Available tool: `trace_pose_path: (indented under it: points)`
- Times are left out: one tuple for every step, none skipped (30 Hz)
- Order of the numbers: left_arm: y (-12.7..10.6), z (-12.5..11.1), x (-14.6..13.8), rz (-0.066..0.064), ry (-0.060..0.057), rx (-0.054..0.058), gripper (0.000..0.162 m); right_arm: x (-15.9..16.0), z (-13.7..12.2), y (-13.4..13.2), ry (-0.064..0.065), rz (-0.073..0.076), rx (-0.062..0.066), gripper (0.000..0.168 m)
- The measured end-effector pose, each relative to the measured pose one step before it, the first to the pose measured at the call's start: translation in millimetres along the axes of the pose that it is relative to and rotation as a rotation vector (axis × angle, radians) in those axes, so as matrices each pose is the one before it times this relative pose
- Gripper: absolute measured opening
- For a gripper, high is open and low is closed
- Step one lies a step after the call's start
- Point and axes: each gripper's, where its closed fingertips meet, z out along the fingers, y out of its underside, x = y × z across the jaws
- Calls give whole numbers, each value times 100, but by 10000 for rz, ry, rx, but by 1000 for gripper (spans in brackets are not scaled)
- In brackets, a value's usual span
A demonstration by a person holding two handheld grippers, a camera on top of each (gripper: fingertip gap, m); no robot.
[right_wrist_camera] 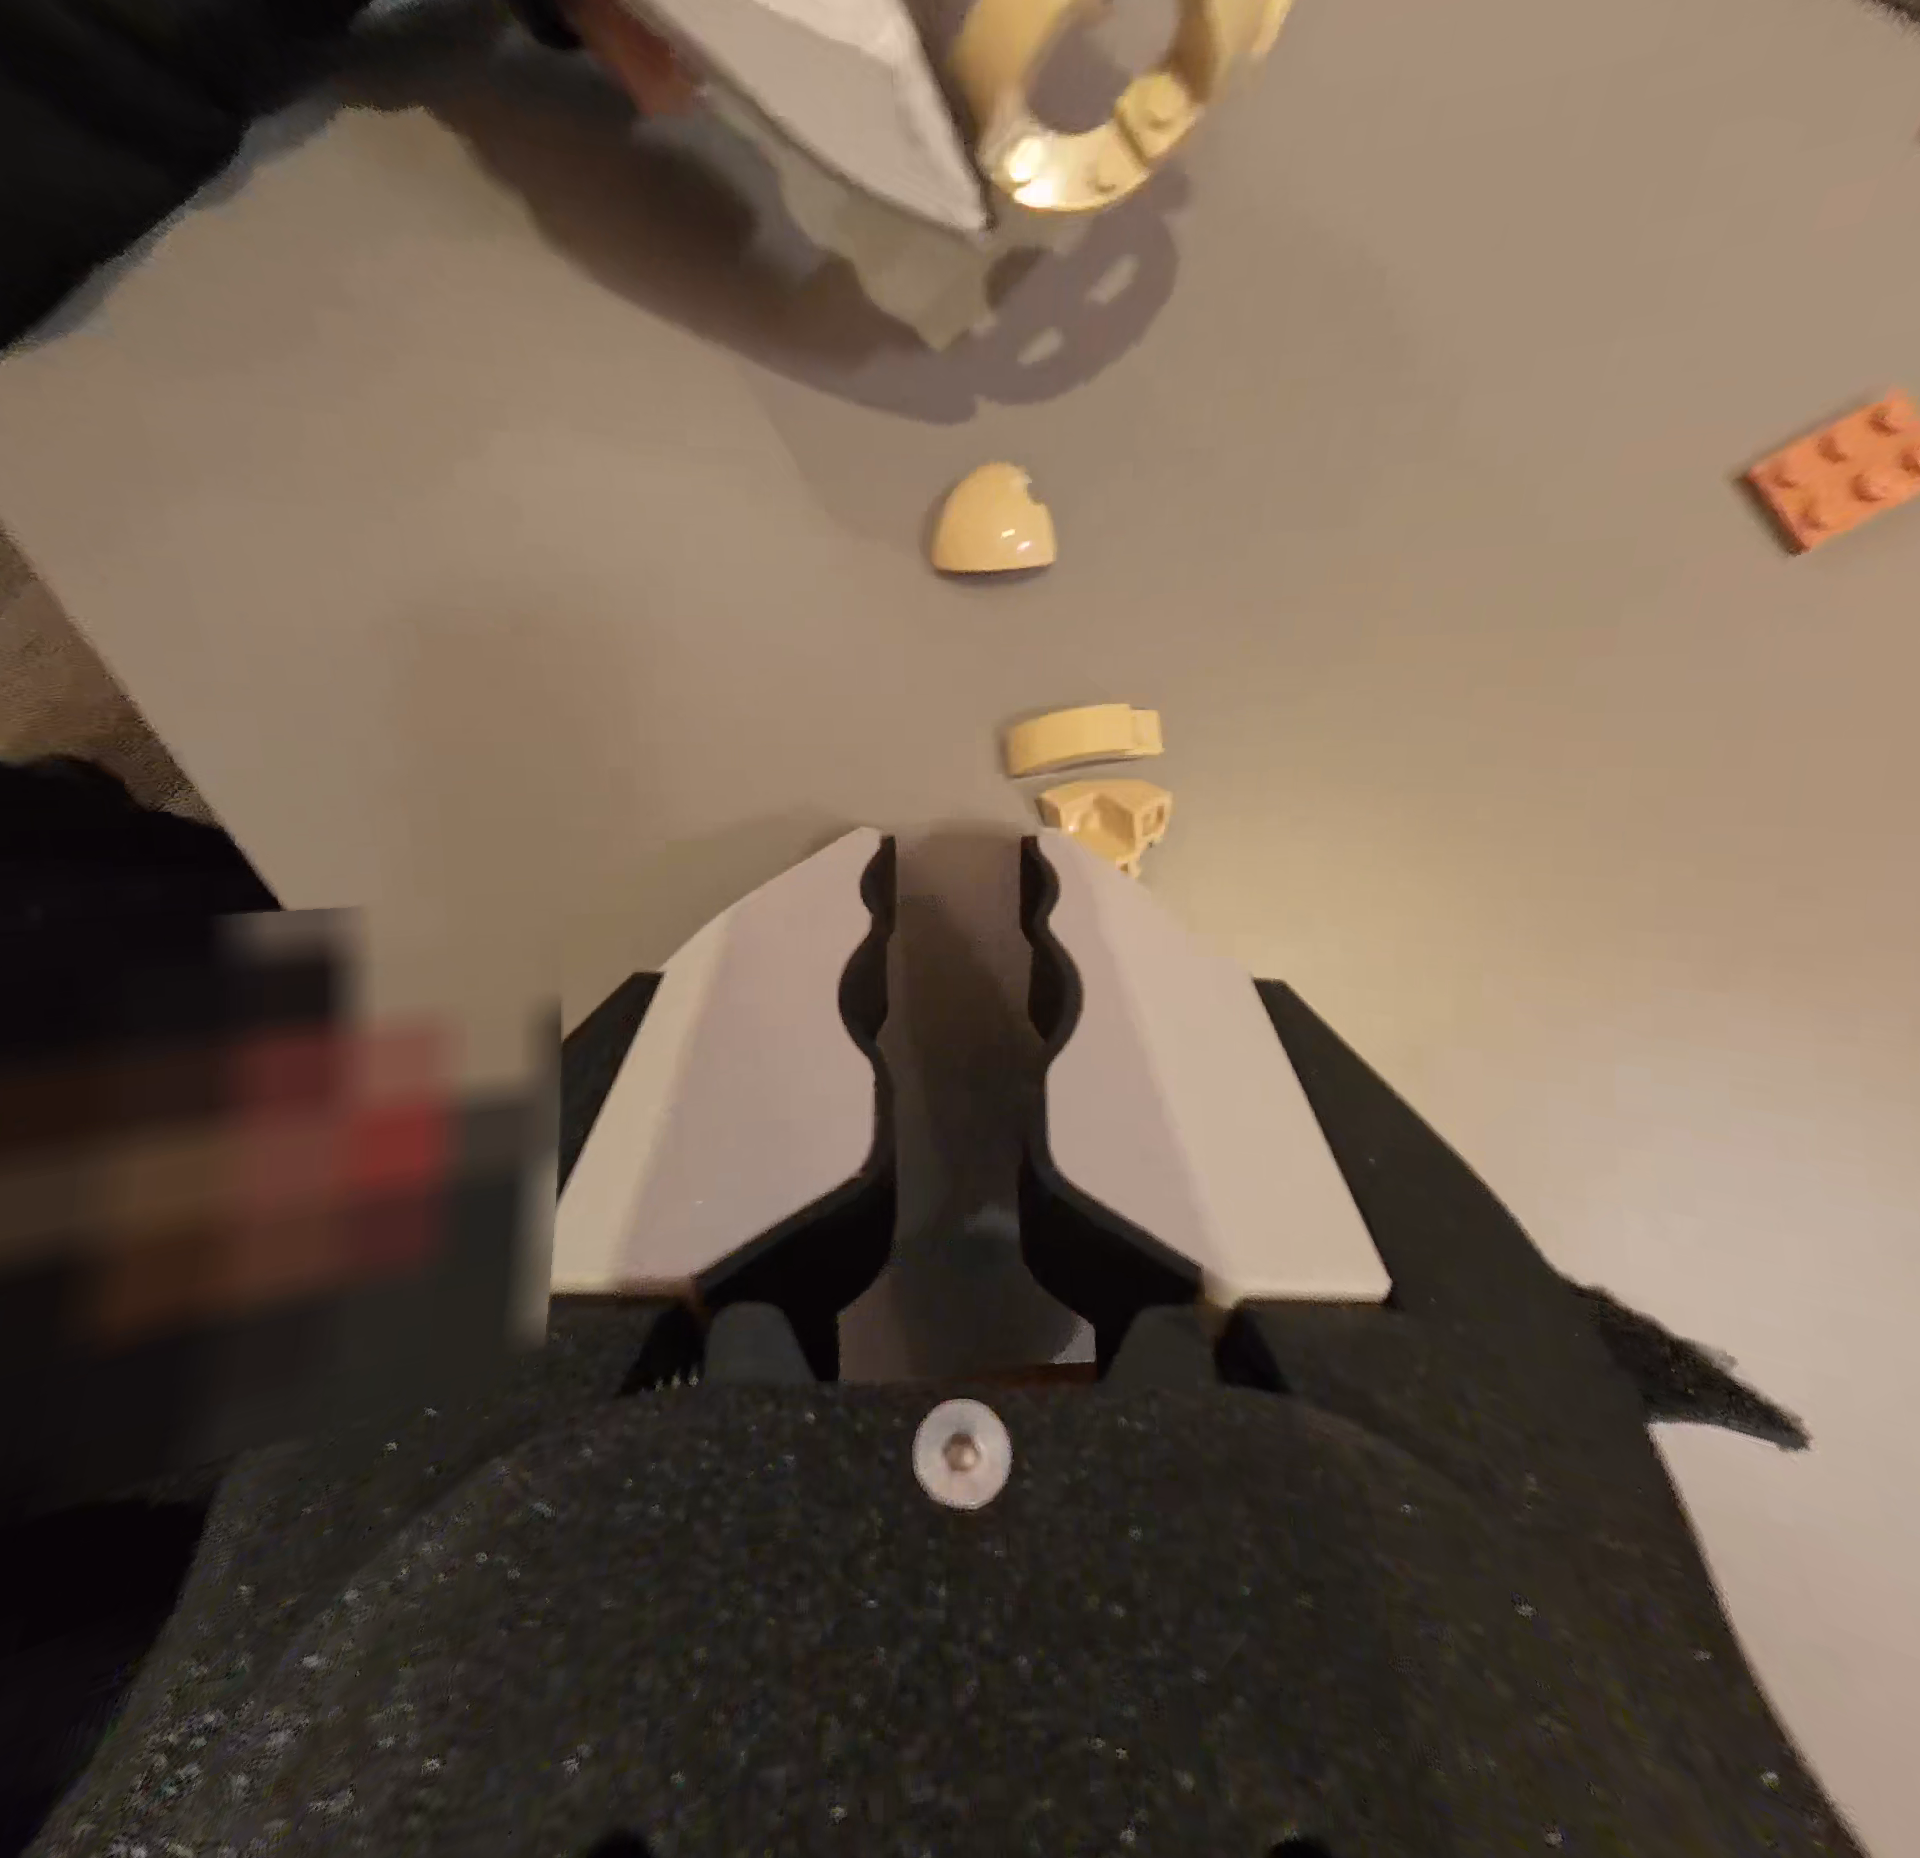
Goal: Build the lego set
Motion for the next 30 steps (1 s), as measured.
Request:
trace_pose_path:
  points:
    - [4,8,18,27,-12,-9,51,641,-12,-111,169,77,5,23]
    - [7,-2,16,14,-4,-2,51,831,-44,-98,246,61,-1,22]
    - [-12,-9,-3,0,0,6,51,869,-53,-93,247,66,-10,22]
    - [-14,-16,-24,-16,-9,17,51,759,-41,-71,179,84,-13,24]
    - [-8,-38,-8,-30,6,13,51,588,-35,-67,128,99,-22,26]
    - [-20,-40,-2,-21,9,26,51,285,-83,-108,54,84,15,28]
    - [-15,-52,-12,-14,-1,24,51,-127,-133,-230,-56,70,107,28]
    - [4,-33,4,-7,-5,0,51,-457,-130,-297,-124,68,164,27]
    - [26,-4,23,9,6,-19,52,-578,-21,-202,-112,52,112,26]
    - [25,34,37,33,1,-21,52,-494,116,-29,-25,31,-10,25]
    - [40,44,46,32,5,-44,52,-358,213,115,52,36,-83,25]
    - [49,57,40,27,3,-47,52,-207,222,87,104,58,-68,25]
    - [19,52,54,31,4,-30,52,-147,181,14,104,74,-2,24]
    - [-12,30,71,31,14,-9,52,-92,132,-30,88,72,16,24]
    - [-9,19,56,20,5,-3,52,-48,120,-12,78,41,-11,24]
    - [-11,9,41,12,6,-3,52,-26,104,3,69,-9,-44,24]
    - [-4,19,32,7,10,0,52,-77,111,-14,29,-59,-57,25]
    - [-4,6,12,2,2,-2,52,-47,98,-88,15,-45,-25,25]
    - [2,5,-4,-1,-4,-5,52,30,96,-115,25,-35,-29,26]
    - [1,-9,5,5,0,2,52,82,94,-118,34,-41,-32,26]
    - [-7,2,5,3,-2,5,52,158,101,-135,65,-51,-29,25]
    - [-9,-16,-7,-3,-4,8,51,169,96,-105,95,-101,-25,24]
    - [-15,-13,-1,-5,-1,12,51,196,74,-79,118,-109,-15,21]
    - [-14,-19,27,-1,8,10,51,152,70,-78,93,-85,-3,19]
    - [5,-15,12,3,12,4,51,86,60,-47,47,-88,0,17]
    - [-16,-7,19,0,17,9,51,75,35,-28,38,-100,-6,15]
    - [-7,-3,27,0,21,9,52,72,27,-17,39,-126,-3,12]
    - [-14,-14,38,3,34,11,52,52,21,5,27,-153,6,10]
    - [-17,-5,62,8,46,20,52,28,12,-2,-7,-122,8,10]
    - [-50,-17,92,14,60,32,52,-30,24,-39,-68,-120,20,10]
